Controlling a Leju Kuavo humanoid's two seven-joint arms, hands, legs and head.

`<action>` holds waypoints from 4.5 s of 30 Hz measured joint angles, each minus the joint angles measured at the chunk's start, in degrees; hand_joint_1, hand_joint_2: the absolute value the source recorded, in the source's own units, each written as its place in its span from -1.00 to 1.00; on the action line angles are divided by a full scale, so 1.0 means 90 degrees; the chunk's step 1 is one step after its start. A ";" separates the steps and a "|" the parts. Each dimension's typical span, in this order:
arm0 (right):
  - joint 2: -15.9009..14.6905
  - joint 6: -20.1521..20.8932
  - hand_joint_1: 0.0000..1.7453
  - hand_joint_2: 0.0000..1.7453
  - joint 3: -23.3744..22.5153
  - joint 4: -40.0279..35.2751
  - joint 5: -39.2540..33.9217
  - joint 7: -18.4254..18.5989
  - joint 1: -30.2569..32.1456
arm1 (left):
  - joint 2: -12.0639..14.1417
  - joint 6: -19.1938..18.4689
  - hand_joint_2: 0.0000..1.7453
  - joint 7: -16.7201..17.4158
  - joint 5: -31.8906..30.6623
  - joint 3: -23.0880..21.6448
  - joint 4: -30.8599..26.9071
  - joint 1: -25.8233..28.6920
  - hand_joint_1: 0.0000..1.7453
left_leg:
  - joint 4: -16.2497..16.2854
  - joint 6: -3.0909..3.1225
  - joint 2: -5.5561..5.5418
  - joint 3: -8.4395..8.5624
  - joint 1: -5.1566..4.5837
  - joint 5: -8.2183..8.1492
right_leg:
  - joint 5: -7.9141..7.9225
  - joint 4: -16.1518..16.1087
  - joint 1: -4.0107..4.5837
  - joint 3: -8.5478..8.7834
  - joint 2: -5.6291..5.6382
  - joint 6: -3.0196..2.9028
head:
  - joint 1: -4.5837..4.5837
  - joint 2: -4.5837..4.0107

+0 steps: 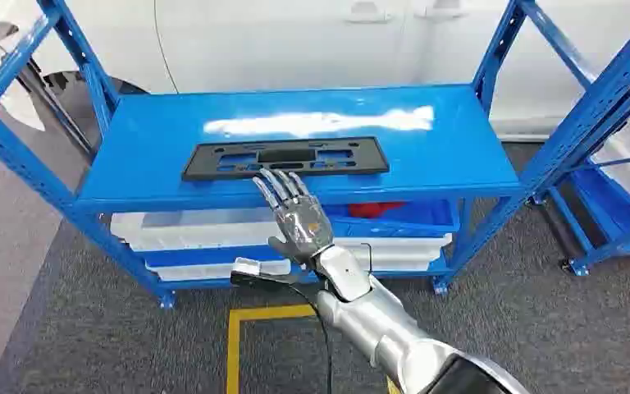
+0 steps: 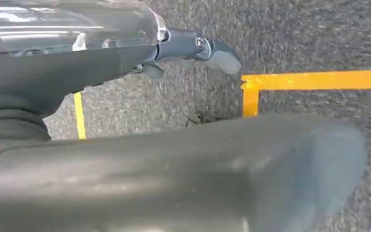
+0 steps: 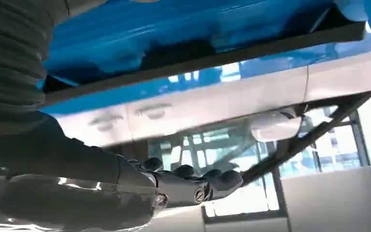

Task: Take the parts from the cabinet and place them on the table.

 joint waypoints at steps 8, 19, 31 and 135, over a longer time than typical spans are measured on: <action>0.0000 -0.0046 -1.00 1.00 -0.0228 -0.0248 0.1539 0.0724 0.0128 | -0.0010 0.0029 -1.00 0.0015 0.0000 -0.0136 0.0012 -0.0032 -1.00 | -0.0061 0.0205 0.0024 0.0037 -0.0010 0.0008 | -0.0828 0.2087 -0.0014 -0.1062 -0.0033 0.0108 | 0.0000 0.0000; 0.0005 -0.0080 -1.00 -1.00 -0.0289 0.0299 0.1230 0.1144 -0.0303 | -0.0005 -0.0017 -1.00 0.0044 0.0002 -0.0279 0.0019 -0.0096 -1.00 | 0.0386 -0.0062 0.0018 -0.0080 -0.0034 -0.0354 | 0.0114 -0.0073 -0.0008 -0.0058 -0.0047 -0.0202 | -0.0002 0.0000; 0.0219 -0.0109 -1.00 1.00 -0.0605 0.1231 0.0888 0.0739 -0.0545 | 0.0029 -0.0022 -1.00 -0.0007 0.0017 -0.0306 0.0044 -0.0099 -1.00 | -0.0017 0.0036 -0.0057 -0.0053 -0.0024 0.0064 | 0.0000 -0.0015 0.0001 0.0005 0.0323 -0.0016 | 0.0000 0.0000; 0.0459 0.0106 1.00 1.00 0.1056 0.1265 0.1794 0.1166 -0.0383 | -0.0180 -0.0046 -1.00 -0.0080 0.0017 -0.0583 0.0053 -0.0173 -1.00 | -0.0031 0.0098 -0.0014 0.0130 -0.0035 -0.0097 | 0.0192 0.0124 0.0037 -0.0280 -0.0050 -0.0041 | 0.0000 0.0000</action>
